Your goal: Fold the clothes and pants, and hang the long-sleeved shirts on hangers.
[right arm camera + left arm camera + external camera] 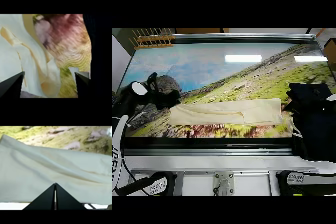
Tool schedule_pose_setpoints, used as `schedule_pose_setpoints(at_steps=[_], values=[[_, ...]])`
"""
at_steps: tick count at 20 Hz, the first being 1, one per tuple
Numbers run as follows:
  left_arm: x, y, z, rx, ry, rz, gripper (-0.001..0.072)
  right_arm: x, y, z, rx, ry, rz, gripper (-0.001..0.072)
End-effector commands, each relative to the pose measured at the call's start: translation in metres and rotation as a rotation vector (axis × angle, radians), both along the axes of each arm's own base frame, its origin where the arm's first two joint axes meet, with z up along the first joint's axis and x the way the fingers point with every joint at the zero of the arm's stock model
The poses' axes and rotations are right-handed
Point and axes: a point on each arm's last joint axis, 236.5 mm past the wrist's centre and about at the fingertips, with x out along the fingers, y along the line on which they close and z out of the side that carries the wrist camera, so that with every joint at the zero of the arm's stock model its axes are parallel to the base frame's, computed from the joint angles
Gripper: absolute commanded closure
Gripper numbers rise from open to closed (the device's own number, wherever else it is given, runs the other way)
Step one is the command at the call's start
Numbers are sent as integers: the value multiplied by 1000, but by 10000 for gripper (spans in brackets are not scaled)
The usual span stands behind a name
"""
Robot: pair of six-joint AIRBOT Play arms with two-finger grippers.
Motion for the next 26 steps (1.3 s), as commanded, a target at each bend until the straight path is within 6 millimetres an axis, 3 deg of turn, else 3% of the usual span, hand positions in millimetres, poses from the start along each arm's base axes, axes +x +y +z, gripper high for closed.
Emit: schedule_pose_setpoints(at_steps=[1, 8, 10, 13, 16, 19, 21, 23, 26], values=[[-21, -39, -15, -3, 24, -75, 701, -7, 14, -25, 110, 42, 11, 2], [-30, -99, -31, -1, 24, -198, 701, 12, 70, -27, 233, 11, 74, 2], [-32, -108, -31, 0, 16, -219, 701, 13, 83, -26, 235, 10, 105, 2], [-35, -112, -32, 0, 21, -232, 701, 17, 86, -27, 216, -2, 110, 3], [-38, -111, -33, 1, 33, -235, 702, 23, 65, -13, 165, -34, 123, 3], [-37, -111, -32, 1, 30, -235, 701, 26, 37, 27, 129, -89, 126, 3], [-36, -111, -32, 1, 26, -233, 702, 25, 19, 40, 113, -116, 93, 3], [-35, -111, -32, 1, 22, -231, 701, 24, 4, 34, 109, -103, 47, 3], [-35, -112, -32, 0, 23, -232, 702, 24, 0, 9, 120, -63, 29, 3]])
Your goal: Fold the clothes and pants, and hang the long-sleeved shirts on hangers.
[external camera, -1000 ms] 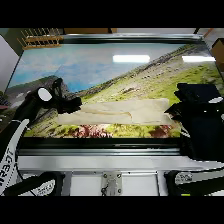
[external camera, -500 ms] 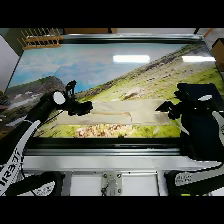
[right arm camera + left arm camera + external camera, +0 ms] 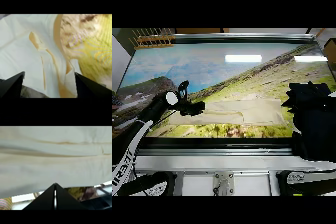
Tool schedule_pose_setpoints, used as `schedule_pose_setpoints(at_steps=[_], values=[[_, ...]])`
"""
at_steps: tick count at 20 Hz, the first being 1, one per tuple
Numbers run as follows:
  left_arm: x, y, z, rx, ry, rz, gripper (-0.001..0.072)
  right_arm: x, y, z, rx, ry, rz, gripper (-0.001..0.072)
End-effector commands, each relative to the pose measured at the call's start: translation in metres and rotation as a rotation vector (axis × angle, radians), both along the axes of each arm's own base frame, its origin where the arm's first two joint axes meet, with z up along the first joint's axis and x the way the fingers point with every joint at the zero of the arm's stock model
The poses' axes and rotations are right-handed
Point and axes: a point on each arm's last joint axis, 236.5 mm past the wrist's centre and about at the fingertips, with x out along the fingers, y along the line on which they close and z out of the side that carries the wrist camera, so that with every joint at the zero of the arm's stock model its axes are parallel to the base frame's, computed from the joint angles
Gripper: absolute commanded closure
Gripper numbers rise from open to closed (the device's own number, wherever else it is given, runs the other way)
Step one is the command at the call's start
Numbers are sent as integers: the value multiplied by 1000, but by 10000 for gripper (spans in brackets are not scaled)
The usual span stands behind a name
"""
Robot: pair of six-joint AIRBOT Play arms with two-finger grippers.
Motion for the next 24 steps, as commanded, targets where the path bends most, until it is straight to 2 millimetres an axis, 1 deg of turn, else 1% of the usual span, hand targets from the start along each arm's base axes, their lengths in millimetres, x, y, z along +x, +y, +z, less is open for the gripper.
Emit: schedule_pose_setpoints(at_steps=[1, 4, 6, 9, 11, 14, 16, 17, 18, 19, 20, 21, 23, 24], values=[[0, 0, 0, -1, -2, 0, 702, -1, -7, -21, 10, 42, -22, 3], [0, 0, 0, -1, -2, 0, 702, -5, 10, -44, 42, 98, 20, 3], [1, 0, 0, 0, -2, 0, 701, -6, 28, -52, 54, 119, 67, 3], [1, 0, 0, 0, -2, 0, 701, -13, 63, -52, 78, 150, 165, 3], [1, 0, 0, 0, -2, 0, 701, -16, 80, -51, 84, 161, 211, 3], [1, 0, 0, 0, -2, 0, 701, -15, 94, -53, 77, 164, 239, 3], [1, 0, 0, 0, -3, 0, 701, -13, 97, -54, 68, 157, 245, 13], [1, 0, 0, 0, -2, 0, 702, -12, 97, -54, 64, 153, 244, 151], [1, 0, 0, 0, -2, 0, 702, -11, 97, -55, 62, 151, 241, 338], [0, 0, 0, 0, -2, 0, 701, -11, 96, -54, 61, 150, 240, 508], [0, 0, 0, 0, -2, -1, 701, -11, 96, -53, 62, 149, 240, 653], [0, -1, 0, -1, -3, -1, 701, -12, 94, -48, 62, 144, 240, 698], [0, -6, 0, -4, -7, 1, 702, -14, 92, -31, 49, 144, 254, 699], [2, -12, -1, -7, -19, -7, 702, -17, 87, -21, 20, 157, 259, 699]])
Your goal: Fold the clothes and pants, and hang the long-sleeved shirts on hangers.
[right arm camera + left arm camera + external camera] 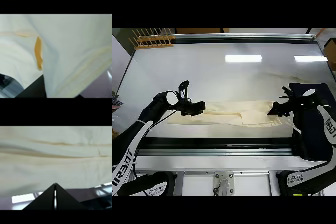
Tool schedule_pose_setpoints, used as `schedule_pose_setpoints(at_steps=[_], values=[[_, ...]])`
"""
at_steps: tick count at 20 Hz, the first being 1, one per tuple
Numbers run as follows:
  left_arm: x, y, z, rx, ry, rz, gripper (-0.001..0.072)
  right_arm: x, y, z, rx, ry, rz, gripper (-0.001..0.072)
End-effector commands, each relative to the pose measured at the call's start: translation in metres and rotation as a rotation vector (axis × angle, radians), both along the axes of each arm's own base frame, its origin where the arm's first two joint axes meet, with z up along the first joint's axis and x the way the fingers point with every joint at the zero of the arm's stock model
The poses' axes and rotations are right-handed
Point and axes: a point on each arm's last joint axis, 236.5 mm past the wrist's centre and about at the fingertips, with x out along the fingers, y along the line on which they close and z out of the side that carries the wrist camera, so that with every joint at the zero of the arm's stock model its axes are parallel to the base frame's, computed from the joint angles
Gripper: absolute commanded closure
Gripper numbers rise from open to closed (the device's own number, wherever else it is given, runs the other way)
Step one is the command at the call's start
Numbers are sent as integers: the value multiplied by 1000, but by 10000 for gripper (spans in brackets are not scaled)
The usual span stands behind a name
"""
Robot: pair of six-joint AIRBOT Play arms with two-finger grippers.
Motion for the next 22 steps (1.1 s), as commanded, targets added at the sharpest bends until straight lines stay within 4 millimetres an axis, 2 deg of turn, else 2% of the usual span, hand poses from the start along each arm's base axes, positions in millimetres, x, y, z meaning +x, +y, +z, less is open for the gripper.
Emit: schedule_pose_setpoints(at_steps=[1, 4, 6, 10, 14, 15, 16, 17, 18, 22], values=[[1, -17, -4, -6, -20, -14, 703, -6, -8, 31, -58, 19, 26, 699], [-4, -46, -23, 3, 11, -68, 702, -8, -13, 67, -120, 10, 51, 699], [-2, -71, -34, 9, 26, -121, 702, -6, -8, 82, -134, -31, 55, 699], [5, -107, -49, 18, 52, -195, 702, -2, -9, 81, -156, -49, 55, 699], [7, -117, -58, 22, 66, -214, 702, 12, -28, 68, -239, -88, 29, 685], [6, -116, -59, 26, 72, -215, 702, 15, -33, 66, -256, -98, 19, 637], [5, -113, -61, 31, 79, -215, 702, 19, -37, 65, -262, -110, 4, 358], [5, -109, -62, 37, 84, -214, 702, 23, -41, 66, -269, -126, -7, 32], [7, -105, -62, 37, 88, -205, 702, 25, -47, 67, -274, -137, -20, 7], [16, -87, -64, 39, 103, -164, 702, 19, -84, 72, -280, -127, -110, 6]])
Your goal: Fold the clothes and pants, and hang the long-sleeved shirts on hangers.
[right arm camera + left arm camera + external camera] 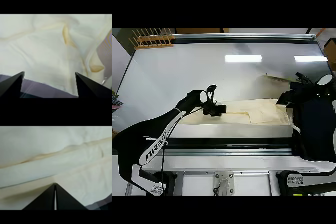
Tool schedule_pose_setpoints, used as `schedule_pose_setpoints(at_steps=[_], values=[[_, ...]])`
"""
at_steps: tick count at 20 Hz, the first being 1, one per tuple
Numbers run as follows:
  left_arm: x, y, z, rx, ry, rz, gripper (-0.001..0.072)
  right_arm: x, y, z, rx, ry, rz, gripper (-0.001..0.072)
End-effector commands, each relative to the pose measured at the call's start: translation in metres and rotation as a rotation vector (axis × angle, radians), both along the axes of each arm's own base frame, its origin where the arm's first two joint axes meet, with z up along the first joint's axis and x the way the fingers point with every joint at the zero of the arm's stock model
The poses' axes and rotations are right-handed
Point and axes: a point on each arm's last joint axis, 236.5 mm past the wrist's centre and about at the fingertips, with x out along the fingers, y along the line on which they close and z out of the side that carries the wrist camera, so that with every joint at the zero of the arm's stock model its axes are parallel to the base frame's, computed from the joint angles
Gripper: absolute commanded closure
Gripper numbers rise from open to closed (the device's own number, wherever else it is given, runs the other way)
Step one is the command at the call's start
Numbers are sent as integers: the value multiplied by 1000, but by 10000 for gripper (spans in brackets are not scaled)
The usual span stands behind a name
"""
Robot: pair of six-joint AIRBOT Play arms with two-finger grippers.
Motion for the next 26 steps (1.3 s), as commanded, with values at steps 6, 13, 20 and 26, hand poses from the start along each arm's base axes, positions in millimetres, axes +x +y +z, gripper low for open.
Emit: schedule_pose_setpoints(at_steps=[6, 13, 20, 26], values=[[-9, 59, -38, 47, 93, 123, 702, -20, -47, -6, 13, 40, -117, 7], [-2, 107, -27, 38, 35, 252, 702, -13, -30, -2, 54, 22, -106, 7], [18, 134, 33, -11, -104, 306, 702, -12, -25, -4, 83, 13, -105, 6], [14, 108, 82, -58, -216, 244, 701, -39, 20, -42, 266, 47, -86, 2]])
